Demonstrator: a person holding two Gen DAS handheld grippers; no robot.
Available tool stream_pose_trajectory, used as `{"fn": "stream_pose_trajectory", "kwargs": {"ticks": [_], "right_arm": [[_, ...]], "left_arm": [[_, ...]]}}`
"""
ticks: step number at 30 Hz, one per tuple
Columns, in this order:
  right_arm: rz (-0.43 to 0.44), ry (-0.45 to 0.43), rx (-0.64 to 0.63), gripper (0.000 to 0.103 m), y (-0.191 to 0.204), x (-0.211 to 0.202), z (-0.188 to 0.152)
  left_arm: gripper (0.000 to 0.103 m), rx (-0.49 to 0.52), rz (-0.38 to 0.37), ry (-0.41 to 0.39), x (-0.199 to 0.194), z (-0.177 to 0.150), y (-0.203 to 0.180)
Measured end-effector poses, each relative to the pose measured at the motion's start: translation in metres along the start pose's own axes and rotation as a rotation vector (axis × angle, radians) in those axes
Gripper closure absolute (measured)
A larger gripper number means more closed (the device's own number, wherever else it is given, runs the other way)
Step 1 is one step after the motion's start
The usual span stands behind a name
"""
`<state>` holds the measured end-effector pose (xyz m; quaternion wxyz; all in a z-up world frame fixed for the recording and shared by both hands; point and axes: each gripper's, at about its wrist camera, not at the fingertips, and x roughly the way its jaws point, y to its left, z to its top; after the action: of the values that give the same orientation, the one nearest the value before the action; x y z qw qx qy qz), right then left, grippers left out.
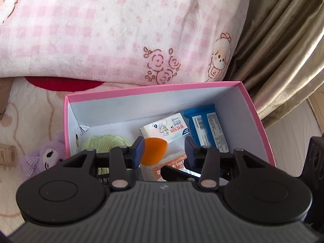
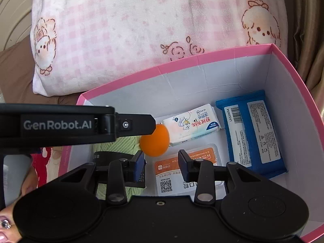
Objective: Organize objects
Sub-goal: 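Open the left gripper to drop the sponge beside the tissue pack, then move the left gripper out of the box to the gold-capped foundation bottle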
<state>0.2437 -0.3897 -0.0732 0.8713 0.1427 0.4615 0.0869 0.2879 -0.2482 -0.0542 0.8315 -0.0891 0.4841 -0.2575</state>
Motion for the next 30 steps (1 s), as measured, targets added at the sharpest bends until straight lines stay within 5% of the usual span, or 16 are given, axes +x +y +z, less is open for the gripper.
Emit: {"fn": "stream_pose_trajectory", "kwargs": {"ticks": [8, 17, 25, 27, 30], "right_arm": [[0.016, -0.047, 0.010, 0.059, 0.015, -0.037, -0.018], [-0.041, -0.103, -0.154, 0.056, 0.075, -0.099, -0.031], [-0.007, -0.130, -0.206, 0.051, 0.118, -0.139, -0.049], [0.022, -0.134, -0.244, 0.051, 0.134, -0.152, -0.054], [0.034, -0.126, -0.290, 0.048, 0.156, -0.165, -0.058]], "left_arm": [[0.049, 0.049, 0.084, 0.015, -0.054, -0.010, 0.005], [0.041, 0.104, 0.186, 0.012, -0.122, -0.029, 0.010], [0.038, 0.126, 0.197, -0.023, -0.185, -0.047, -0.002], [0.026, 0.105, 0.194, -0.053, -0.203, -0.053, 0.000], [0.023, 0.098, 0.204, -0.074, -0.227, -0.063, 0.007]]}}
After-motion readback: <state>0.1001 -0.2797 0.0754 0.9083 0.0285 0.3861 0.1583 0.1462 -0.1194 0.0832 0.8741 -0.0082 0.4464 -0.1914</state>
